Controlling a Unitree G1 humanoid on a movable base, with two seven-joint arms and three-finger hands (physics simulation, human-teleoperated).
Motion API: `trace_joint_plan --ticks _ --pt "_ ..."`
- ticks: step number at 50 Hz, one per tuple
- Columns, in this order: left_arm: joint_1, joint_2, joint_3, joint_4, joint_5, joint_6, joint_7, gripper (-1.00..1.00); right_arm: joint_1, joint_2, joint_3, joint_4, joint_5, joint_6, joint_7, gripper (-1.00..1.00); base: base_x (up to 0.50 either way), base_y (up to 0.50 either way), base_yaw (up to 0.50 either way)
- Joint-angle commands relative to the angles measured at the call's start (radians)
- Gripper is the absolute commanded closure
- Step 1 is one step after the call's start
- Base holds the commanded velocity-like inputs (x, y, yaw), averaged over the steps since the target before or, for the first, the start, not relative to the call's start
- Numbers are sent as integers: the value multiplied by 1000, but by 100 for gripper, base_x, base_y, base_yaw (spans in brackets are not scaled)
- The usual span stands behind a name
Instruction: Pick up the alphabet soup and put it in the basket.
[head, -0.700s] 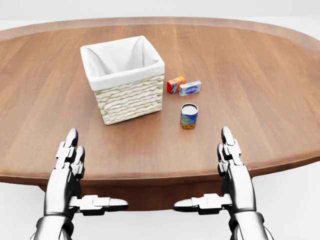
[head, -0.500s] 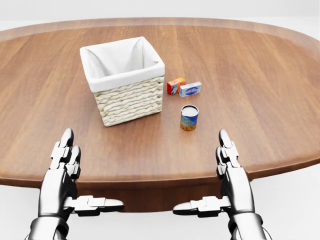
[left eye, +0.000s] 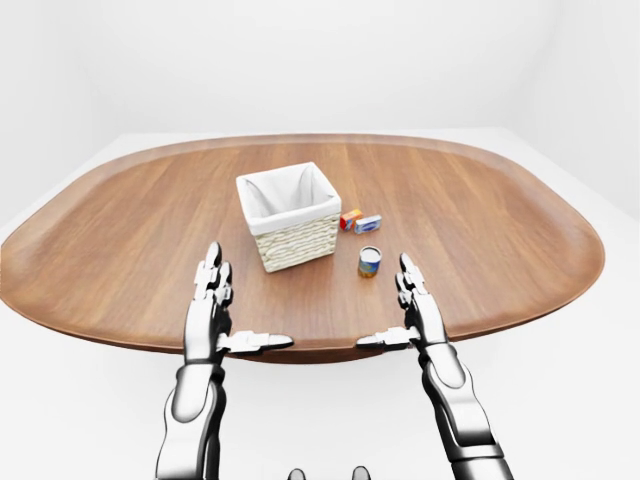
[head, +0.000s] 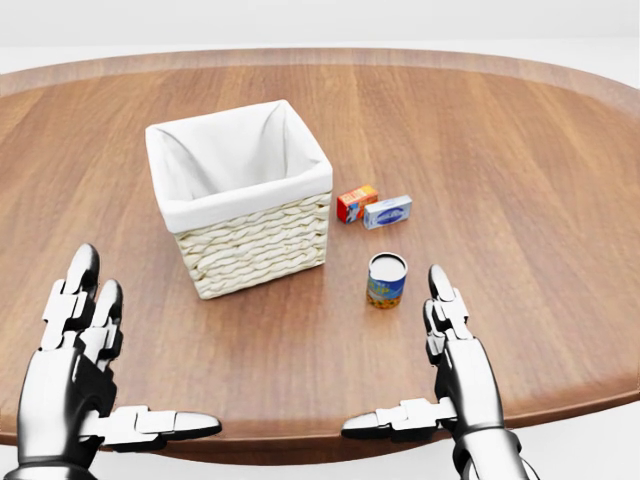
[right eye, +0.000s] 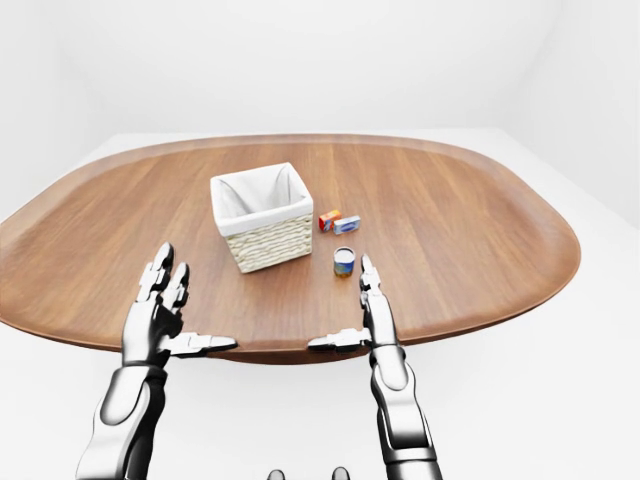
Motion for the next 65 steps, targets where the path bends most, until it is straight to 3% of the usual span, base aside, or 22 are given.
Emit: trace_joint_plan --ticks 1,5,11,25,58,60,65 --pt "164 -30 -8 -299 -14 0 -27 -100 1 1 2 -1 2 8 6 -100 32 0 0" --pt "259 -37 -43 -414 -9 0 -42 -100 7 1 4 -12 1 10 7 -100 32 0 0" --pt "305 -38 -51 -466 -15 0 -52 -100 15 2 8 -23 0 11 7 -100 33 0 0" --pt "310 -26 -88 -443 3 0 -37 -100 23 3 12 -31 -4 7 4 -100 33 0 0" --pt "319 -8 -109 -451 6 0 -27 -100 17 5 14 -23 -15 7 -10 -100 32 0 0" --pt "319 -8 -110 -450 7 0 -26 -100 19 5 16 -13 -20 -17 -11 -100 0 0 0" --pt "319 -7 -108 -455 5 0 -26 -100 0 0 -3 3 -2 -20 -9 -100 0 0 0"
